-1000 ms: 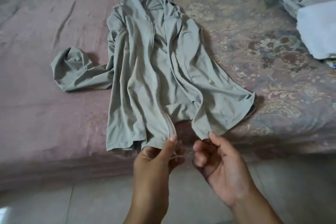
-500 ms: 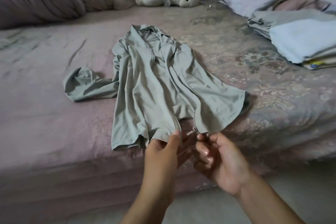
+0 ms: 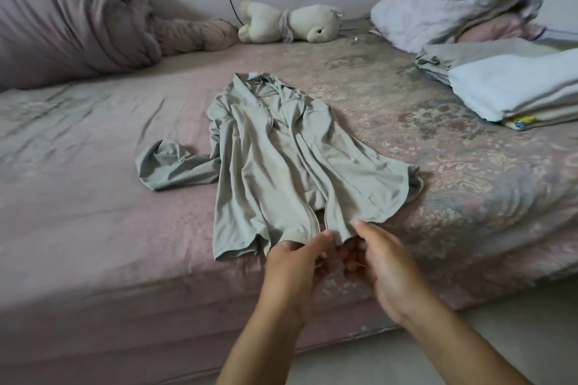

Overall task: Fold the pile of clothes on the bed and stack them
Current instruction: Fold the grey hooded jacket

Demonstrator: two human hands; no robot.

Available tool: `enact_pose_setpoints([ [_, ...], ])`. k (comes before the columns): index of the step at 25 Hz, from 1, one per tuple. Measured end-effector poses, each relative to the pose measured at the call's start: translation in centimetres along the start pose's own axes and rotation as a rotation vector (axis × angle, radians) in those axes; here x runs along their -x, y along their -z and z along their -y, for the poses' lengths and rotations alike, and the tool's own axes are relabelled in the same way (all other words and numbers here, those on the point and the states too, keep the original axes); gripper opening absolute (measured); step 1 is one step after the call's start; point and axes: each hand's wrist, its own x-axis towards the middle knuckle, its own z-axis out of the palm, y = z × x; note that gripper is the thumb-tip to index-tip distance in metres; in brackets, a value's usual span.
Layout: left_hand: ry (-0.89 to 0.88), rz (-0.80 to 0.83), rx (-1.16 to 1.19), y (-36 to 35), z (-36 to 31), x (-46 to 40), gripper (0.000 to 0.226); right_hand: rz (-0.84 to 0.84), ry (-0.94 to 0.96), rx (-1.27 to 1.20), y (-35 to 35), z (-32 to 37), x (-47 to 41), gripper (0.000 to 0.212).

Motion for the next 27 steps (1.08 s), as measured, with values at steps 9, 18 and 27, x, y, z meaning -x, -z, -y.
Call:
enact_pose_setpoints([
  [9,0.009,0.043,0.045,-0.1,-0.6,-0.1,0.004,0.257,0.132,0.004,0.7,-0.2,0.7,0.069],
  [18,-0.017,0.039,-0.018,0.4,-0.3,-0.2,0.011,0.226,0.027,-0.094,0.8,0.5,0.9,0.018],
  [27,-0.066,-0.013,-0.070,1.3,0.1,0.0,0.019,0.116,-0.120,-0.291,0.7,0.3,1.1,0.016],
])
